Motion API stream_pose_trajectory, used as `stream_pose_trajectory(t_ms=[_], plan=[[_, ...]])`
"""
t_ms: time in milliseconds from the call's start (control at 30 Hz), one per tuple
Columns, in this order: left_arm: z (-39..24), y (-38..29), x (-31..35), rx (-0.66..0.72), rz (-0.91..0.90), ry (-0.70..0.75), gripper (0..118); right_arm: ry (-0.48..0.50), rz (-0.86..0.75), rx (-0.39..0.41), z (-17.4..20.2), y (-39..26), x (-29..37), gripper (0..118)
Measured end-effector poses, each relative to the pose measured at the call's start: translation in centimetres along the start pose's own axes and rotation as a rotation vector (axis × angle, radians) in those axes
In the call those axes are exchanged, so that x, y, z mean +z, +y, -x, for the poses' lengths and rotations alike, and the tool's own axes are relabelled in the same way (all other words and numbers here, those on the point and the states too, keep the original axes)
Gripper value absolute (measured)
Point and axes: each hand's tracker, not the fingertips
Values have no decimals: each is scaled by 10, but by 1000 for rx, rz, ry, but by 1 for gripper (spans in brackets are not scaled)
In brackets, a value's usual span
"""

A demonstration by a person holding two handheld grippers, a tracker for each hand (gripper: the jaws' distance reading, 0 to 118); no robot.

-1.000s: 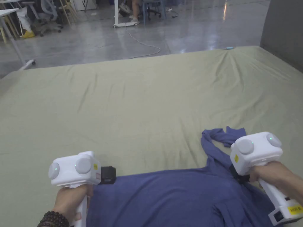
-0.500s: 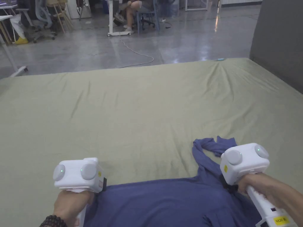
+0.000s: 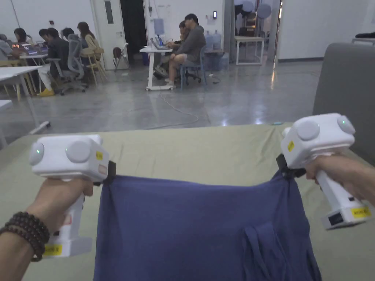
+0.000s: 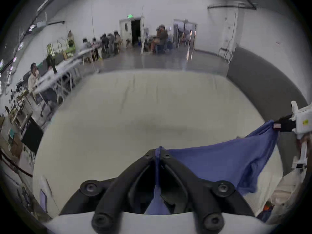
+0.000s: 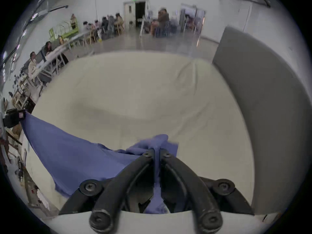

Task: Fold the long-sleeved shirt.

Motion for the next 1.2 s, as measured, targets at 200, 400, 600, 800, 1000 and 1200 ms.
stream_pose_trajectory(t_ms=[200,400,600,800,1000,1200], plan=[[-5,113,64,-12,-186,22,0,-92,-223,34,4,107,96,1],[-11,199,105,61,-335,102,0,-198,-481,14,15,180,184,1],[-8,232,127,151,-418,97,0,-221,-584,-4,21,217,220,1],[3,228,118,162,-418,104,0,-195,-608,0,21,219,205,1],[9,209,96,82,-375,121,0,-150,-560,33,24,209,172,1],[11,160,63,21,-304,135,0,-42,-464,29,23,166,114,1]])
